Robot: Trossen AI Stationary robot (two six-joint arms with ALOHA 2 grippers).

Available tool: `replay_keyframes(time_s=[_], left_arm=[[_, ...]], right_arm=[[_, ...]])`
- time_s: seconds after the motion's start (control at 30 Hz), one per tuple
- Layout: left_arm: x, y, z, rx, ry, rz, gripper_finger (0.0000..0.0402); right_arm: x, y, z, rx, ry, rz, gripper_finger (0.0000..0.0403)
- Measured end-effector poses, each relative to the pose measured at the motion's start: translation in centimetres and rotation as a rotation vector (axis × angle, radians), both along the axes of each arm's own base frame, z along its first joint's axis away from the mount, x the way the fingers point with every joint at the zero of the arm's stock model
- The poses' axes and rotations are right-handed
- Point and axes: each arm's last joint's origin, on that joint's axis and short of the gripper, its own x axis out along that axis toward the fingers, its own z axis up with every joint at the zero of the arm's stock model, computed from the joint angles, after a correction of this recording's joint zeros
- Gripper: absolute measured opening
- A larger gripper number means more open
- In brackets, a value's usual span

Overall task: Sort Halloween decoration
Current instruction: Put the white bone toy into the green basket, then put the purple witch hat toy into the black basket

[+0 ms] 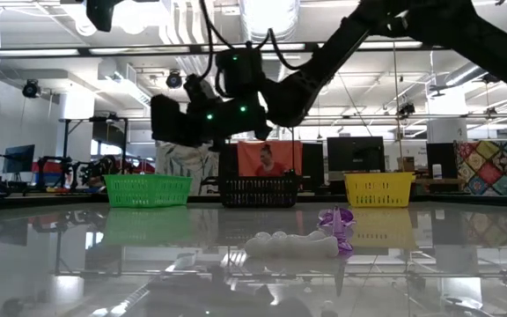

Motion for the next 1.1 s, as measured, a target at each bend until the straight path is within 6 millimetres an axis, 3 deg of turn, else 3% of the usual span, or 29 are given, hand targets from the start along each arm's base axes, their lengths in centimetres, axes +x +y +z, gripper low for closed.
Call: replay_keyframes(time_s=[0.43,0.57,0.87,1.1], left_arm=[[0.0,0.0,-0.9,-0.036,0.02,-0.005,0.0086],[0.1,0.0,-1.1,-0.054,0.026,-0.006,0.0086],[0.7,-0.1,-1.8,-0.094,0.071,-0.007,0.0086],[2.2,-0.4,-2.9,-0.129,0.128,-0.008,0.0086]], right_arm=[[0.3,-0.6,-0.7,0.053,0.029,-0.013,0.0141],[0.1,-0.3,0.5,0.042,0.053,0.0,0.0162],[-1.8,3.3,5.6,0.007,0.299,0.077,0.0164],[-5.1,7.6,8.3,0.017,0.554,0.165,0.0148]])
